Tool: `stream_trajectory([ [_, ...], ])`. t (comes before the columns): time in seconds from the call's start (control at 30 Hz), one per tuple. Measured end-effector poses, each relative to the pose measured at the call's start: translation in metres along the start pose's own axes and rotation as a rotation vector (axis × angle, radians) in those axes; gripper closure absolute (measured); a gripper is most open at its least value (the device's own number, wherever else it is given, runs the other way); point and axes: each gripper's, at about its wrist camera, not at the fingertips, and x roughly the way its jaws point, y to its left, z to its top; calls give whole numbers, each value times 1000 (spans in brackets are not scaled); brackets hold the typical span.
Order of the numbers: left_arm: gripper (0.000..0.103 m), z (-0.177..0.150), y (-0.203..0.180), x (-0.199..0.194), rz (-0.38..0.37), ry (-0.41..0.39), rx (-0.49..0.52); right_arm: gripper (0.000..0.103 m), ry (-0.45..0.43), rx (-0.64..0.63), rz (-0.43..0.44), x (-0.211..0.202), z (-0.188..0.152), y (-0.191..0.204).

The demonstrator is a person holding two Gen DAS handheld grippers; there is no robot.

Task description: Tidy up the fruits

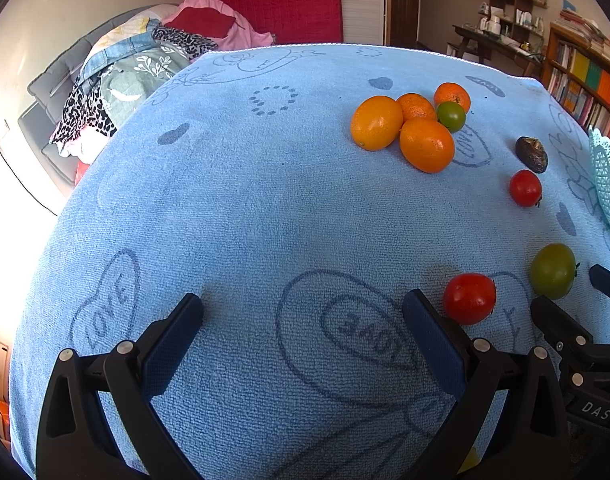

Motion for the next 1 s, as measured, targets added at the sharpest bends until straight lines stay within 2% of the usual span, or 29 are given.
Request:
stream_trajectory([
  [1.0,5,2,-1,0,-4,0,-4,2,-5,2,-1,-1,0,0],
])
